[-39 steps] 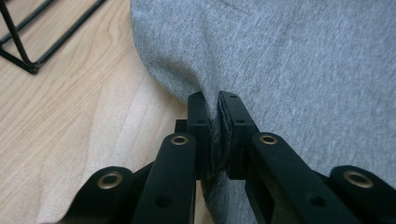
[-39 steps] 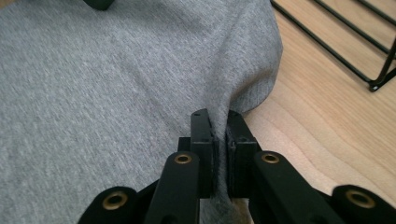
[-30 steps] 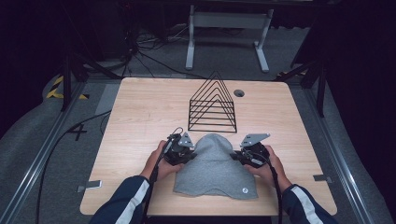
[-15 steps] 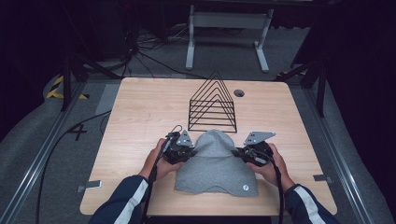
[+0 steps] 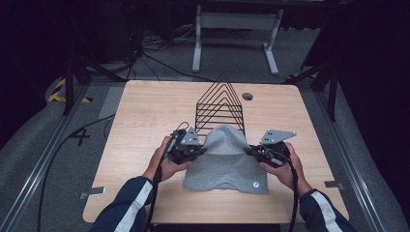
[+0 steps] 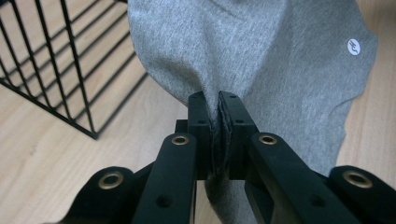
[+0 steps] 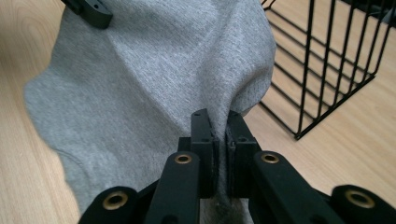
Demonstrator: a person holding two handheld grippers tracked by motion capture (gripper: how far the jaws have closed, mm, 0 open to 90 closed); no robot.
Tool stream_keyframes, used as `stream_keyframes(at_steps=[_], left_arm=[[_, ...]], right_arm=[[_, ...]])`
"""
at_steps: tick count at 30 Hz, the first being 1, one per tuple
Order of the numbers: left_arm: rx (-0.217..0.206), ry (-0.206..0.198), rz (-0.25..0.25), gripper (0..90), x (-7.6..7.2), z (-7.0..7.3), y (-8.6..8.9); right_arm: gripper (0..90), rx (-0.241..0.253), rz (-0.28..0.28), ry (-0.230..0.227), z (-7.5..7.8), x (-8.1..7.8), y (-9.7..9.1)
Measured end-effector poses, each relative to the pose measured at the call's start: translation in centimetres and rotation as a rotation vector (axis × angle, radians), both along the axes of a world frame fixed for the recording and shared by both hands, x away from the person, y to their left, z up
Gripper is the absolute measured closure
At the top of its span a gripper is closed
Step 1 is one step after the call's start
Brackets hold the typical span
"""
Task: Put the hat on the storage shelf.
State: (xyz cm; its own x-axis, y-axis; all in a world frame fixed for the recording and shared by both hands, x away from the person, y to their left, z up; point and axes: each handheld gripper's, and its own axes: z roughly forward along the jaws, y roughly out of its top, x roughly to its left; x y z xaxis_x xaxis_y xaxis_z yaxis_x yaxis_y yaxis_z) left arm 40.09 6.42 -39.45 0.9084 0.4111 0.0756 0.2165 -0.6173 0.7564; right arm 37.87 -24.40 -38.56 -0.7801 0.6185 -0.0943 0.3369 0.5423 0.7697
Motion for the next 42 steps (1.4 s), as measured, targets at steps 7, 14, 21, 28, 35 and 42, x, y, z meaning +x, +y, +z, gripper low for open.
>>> stream_keyframes(at_steps=[7, 14, 21, 28, 35, 42], left_arm=[[-0.003, -0.058, -0.016, 84.5, 0.4, 3.0, -0.2], [-0.018, -0.114, -0.028, 84.6, 1.1, 6.8, -0.4], [-0.045, -0.178, -0.026, 84.7, 2.0, 11.1, -0.7], [-0.055, -0.232, -0.026, 84.9, 3.5, 15.3, -0.9], [-0.066, -0.277, 0.0, 84.9, 5.2, 18.8, -1.1], [-0.072, -0.282, 0.059, 84.9, 7.5, 20.3, -0.7]], right_arm=[[84.7, 0.008, -0.001, -0.043, 2.2, 0.0, -0.3], [84.7, 0.039, -0.007, -0.103, 5.9, 0.4, -0.6], [84.7, 0.075, -0.023, -0.165, 10.1, 1.2, -1.3], [84.7, 0.075, -0.052, -0.225, 14.0, 2.4, -1.4], [84.7, 0.096, -0.085, -0.284, 17.9, 4.2, -1.5], [84.7, 0.086, -0.104, -0.314, 20.6, 7.1, -0.6]])
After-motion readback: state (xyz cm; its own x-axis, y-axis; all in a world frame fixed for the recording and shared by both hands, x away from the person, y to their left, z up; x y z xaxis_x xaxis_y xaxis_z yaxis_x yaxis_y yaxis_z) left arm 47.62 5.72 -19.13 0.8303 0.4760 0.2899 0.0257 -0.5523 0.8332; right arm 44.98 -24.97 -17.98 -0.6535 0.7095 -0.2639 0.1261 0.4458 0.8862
